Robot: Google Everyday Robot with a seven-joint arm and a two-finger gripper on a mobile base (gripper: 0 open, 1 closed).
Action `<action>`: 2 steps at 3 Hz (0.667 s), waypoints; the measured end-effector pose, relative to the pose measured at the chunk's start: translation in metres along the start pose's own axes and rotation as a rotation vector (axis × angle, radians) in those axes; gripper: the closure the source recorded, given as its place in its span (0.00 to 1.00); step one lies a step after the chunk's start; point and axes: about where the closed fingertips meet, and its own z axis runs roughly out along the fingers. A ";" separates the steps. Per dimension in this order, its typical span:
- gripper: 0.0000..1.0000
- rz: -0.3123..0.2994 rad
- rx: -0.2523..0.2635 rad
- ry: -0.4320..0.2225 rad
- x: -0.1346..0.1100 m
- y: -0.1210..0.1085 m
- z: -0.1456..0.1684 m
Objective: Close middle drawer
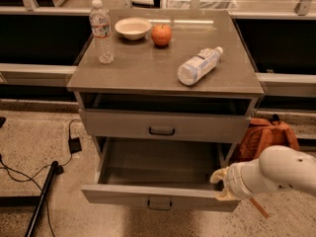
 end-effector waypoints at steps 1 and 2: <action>0.84 -0.006 0.008 0.002 0.001 -0.001 0.002; 1.00 -0.015 -0.038 0.006 0.002 0.002 0.018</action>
Offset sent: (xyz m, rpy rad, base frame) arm 0.0037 0.0130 -0.0403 -0.0363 0.0874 0.0610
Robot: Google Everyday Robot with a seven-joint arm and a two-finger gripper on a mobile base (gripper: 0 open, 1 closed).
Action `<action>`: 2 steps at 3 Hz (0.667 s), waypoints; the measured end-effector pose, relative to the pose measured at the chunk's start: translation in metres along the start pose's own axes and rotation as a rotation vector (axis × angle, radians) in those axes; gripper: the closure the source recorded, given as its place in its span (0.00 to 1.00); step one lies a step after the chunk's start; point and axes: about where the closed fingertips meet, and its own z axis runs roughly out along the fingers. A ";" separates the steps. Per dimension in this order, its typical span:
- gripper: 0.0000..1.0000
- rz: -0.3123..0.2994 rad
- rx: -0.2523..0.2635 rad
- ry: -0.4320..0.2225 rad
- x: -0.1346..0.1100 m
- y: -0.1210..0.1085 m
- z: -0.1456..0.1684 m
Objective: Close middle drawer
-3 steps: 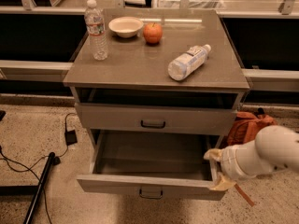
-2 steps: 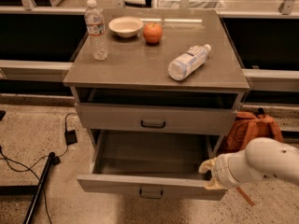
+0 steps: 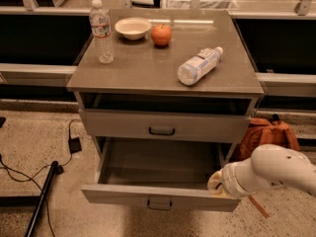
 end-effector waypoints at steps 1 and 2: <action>1.00 -0.033 -0.086 0.028 0.000 0.023 0.047; 1.00 -0.054 -0.174 0.049 0.005 0.067 0.100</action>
Offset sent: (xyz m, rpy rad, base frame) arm -0.0678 0.0387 -0.1545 -0.1302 0.1800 0.1363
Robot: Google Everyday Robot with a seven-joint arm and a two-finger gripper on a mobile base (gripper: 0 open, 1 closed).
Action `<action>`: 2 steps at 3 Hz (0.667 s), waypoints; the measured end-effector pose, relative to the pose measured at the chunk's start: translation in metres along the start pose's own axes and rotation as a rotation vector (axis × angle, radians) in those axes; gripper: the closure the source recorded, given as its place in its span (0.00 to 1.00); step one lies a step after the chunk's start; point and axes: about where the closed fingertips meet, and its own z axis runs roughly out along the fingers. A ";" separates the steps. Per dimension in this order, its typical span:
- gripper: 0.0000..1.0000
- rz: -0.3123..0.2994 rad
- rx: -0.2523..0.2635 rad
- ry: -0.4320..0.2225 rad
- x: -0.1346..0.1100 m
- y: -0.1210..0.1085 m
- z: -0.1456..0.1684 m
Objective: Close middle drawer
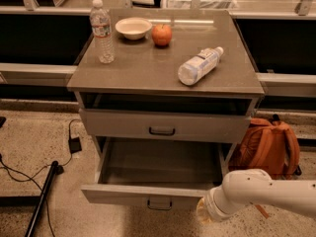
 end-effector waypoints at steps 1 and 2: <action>1.00 0.005 -0.041 -0.016 -0.002 0.012 0.023; 1.00 0.005 -0.044 -0.018 -0.002 0.013 0.024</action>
Offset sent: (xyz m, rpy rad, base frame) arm -0.0103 0.0061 -0.0204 0.0062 0.0386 0.0092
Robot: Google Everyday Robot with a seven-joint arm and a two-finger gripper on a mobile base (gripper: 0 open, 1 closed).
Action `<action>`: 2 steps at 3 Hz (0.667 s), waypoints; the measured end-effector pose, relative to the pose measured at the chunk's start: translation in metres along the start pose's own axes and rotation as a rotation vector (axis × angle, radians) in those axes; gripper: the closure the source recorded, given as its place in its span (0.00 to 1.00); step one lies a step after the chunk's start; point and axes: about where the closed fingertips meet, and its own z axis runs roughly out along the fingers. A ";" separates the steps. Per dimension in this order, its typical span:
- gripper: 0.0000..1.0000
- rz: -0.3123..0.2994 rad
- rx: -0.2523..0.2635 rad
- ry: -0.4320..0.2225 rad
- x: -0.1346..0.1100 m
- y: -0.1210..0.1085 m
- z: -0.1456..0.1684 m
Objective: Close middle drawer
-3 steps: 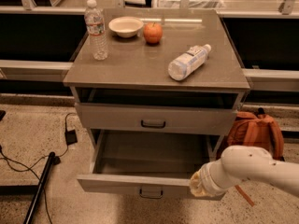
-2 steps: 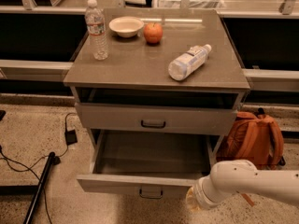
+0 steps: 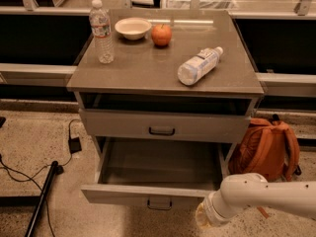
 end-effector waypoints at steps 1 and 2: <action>1.00 0.020 -0.004 -0.057 0.010 -0.001 0.012; 1.00 0.088 0.039 -0.230 0.029 -0.012 0.046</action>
Offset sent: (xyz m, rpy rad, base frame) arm 0.0320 -0.0133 -0.0851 0.3897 0.0559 -0.1248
